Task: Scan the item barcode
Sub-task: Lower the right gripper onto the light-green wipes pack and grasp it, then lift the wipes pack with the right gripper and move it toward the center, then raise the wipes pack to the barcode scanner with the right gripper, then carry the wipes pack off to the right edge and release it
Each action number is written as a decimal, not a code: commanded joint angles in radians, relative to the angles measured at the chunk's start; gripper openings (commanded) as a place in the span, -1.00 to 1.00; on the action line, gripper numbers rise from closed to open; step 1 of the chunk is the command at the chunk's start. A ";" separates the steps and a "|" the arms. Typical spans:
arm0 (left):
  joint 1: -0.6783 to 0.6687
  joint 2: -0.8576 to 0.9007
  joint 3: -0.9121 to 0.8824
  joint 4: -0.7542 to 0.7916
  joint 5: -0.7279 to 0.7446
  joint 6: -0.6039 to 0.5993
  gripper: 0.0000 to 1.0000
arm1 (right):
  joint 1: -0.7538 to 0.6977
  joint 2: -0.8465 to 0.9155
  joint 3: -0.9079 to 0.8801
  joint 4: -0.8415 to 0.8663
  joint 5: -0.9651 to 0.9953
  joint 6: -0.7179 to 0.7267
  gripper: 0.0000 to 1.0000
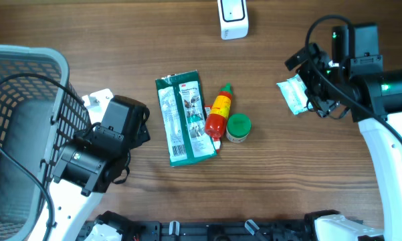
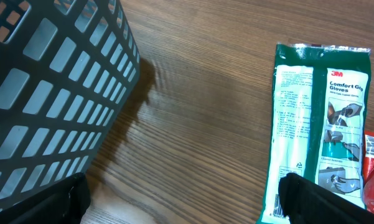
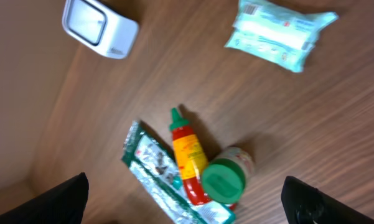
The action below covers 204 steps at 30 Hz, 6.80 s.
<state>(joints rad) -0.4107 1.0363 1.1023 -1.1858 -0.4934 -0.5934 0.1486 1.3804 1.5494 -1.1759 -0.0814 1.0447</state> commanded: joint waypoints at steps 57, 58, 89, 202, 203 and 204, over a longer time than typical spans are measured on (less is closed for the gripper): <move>0.005 -0.002 -0.004 0.000 -0.016 -0.017 1.00 | -0.018 -0.051 -0.229 0.019 0.036 -0.317 0.99; 0.005 -0.002 -0.004 0.000 -0.016 -0.018 1.00 | -0.018 -0.096 -0.285 0.046 0.062 -0.274 1.00; 0.005 -0.002 -0.004 0.000 -0.016 -0.018 1.00 | -0.251 0.489 -0.878 1.191 -0.088 0.028 0.11; 0.005 -0.002 -0.004 0.000 -0.016 -0.018 1.00 | 0.151 0.784 0.074 1.667 0.537 -2.164 -0.91; 0.005 -0.002 -0.004 0.000 -0.016 -0.018 1.00 | 0.123 0.728 0.074 1.603 0.538 -2.136 -0.91; 0.005 -0.002 -0.004 0.000 -0.016 -0.018 1.00 | 0.098 0.690 0.074 1.555 0.537 -2.104 -0.91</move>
<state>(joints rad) -0.4103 1.0359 1.1015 -1.1854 -0.4938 -0.5934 0.3252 2.2566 1.6096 0.4385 0.4271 -1.1713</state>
